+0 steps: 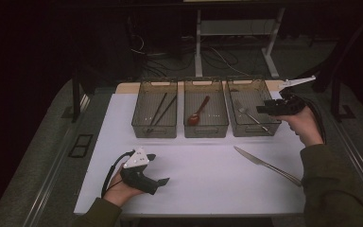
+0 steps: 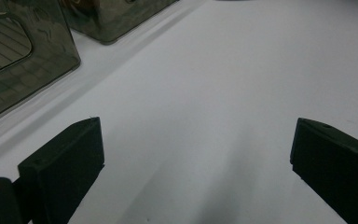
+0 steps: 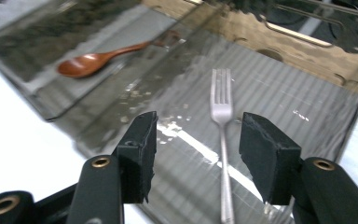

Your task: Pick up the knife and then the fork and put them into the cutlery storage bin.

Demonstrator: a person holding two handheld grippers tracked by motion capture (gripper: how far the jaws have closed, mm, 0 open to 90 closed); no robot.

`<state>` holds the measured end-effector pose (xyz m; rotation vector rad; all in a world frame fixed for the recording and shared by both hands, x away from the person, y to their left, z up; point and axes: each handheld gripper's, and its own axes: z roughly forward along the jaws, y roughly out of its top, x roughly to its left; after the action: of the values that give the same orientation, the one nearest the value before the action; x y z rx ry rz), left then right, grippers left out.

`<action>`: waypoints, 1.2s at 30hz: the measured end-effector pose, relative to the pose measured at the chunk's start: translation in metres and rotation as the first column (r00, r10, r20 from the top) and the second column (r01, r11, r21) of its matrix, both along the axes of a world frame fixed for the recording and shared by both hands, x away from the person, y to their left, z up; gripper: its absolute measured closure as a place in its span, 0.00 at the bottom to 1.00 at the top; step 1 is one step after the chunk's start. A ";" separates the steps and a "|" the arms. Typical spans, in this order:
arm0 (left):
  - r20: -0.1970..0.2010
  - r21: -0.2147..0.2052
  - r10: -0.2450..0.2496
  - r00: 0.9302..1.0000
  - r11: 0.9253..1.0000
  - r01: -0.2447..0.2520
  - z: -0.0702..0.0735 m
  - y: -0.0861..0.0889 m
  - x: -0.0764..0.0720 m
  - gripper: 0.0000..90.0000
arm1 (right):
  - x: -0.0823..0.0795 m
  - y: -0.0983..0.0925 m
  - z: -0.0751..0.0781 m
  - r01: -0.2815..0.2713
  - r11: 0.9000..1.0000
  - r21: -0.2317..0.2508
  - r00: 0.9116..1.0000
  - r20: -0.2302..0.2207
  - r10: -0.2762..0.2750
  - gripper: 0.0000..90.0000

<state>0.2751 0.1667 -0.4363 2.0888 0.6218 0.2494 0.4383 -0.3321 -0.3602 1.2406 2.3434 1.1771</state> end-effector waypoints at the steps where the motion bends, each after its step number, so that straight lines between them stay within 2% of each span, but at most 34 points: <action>1: 0.001 0.001 0.000 1.000 1.000 0.000 0.000 0.000 0.000 0.02 | 0.000 0.000 0.000 0.000 1.000 0.000 1.000 0.000 0.000 0.49; 3: 0.001 0.001 0.000 1.000 1.000 0.000 0.000 0.000 0.000 0.02 | -0.010 0.001 0.004 -0.019 1.000 0.004 1.000 0.014 0.018 0.47; 12: 0.002 0.004 -0.001 1.000 1.000 0.001 0.001 0.001 0.000 0.02 | -0.038 0.001 0.009 -0.061 0.998 0.024 0.997 0.056 0.060 0.44; 21: 0.004 0.001 0.006 1.000 1.000 -0.006 0.001 0.002 -0.001 0.02 | -0.070 0.000 0.002 -0.091 0.995 0.041 0.992 0.091 0.087 0.44; 27: 0.009 0.005 0.004 1.000 1.000 -0.004 0.002 0.002 -0.002 0.02 | -0.085 0.000 -0.005 -0.100 0.994 0.039 0.992 0.083 0.097 0.44; 36: 0.014 0.010 0.001 1.000 1.000 -0.001 0.003 0.002 -0.003 0.02 | -0.106 0.006 -0.012 -0.158 0.987 -0.013 0.986 0.043 0.158 0.44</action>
<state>0.2726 0.1685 -0.4337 2.0948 0.6141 0.2684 0.3319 -0.3257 -0.3722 1.0308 2.4500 1.2262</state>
